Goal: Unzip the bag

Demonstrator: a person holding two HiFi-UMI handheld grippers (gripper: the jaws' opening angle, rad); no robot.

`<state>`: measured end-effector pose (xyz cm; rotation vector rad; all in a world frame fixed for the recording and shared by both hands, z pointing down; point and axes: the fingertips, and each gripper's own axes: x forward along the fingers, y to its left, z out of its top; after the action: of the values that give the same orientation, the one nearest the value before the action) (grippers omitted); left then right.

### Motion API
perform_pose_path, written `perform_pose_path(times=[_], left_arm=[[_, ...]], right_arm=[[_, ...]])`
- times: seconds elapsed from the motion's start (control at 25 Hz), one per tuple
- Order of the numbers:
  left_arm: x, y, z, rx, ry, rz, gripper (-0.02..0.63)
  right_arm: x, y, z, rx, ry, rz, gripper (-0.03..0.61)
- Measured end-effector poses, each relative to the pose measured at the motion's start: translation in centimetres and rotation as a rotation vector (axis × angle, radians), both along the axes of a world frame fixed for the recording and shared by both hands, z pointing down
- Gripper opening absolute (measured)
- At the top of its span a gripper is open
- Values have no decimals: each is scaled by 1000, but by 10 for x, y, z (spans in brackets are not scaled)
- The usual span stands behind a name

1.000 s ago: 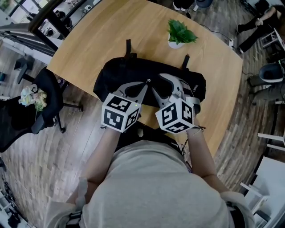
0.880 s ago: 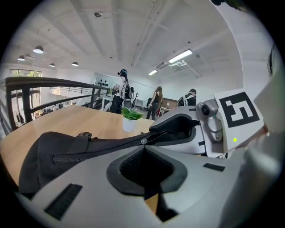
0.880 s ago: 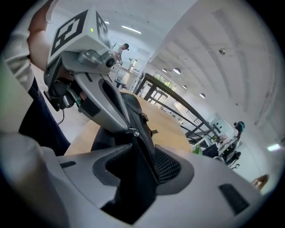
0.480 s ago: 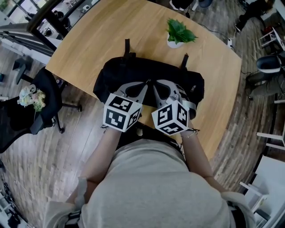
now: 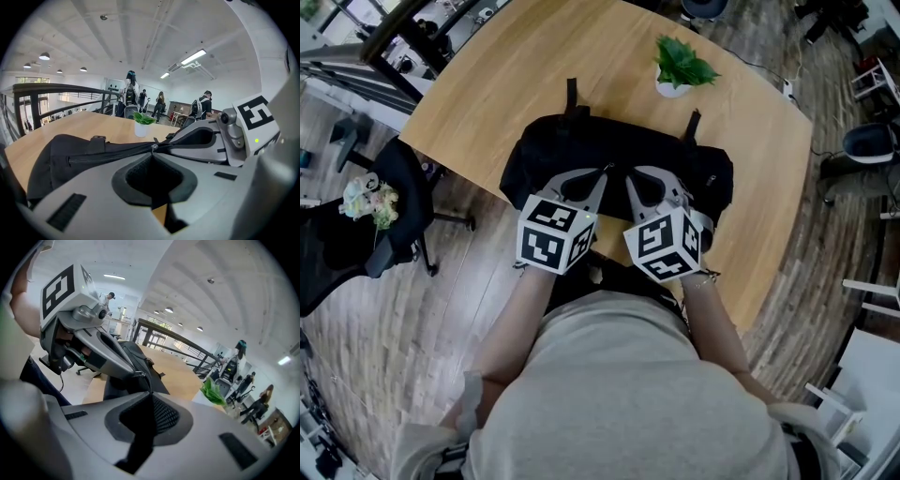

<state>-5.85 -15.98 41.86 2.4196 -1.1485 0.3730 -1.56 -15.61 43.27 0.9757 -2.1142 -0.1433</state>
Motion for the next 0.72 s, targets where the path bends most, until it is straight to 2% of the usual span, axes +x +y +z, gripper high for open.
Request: perform_pose_path(times=[0.48, 0.72], left_arm=[[-57, -1, 3, 1, -8, -135, 20], [-75, -2, 3, -2, 14, -171, 21]], right_arm=[[3, -1, -1, -12, -33, 34, 28], [0, -3, 0, 6, -6, 35, 29]])
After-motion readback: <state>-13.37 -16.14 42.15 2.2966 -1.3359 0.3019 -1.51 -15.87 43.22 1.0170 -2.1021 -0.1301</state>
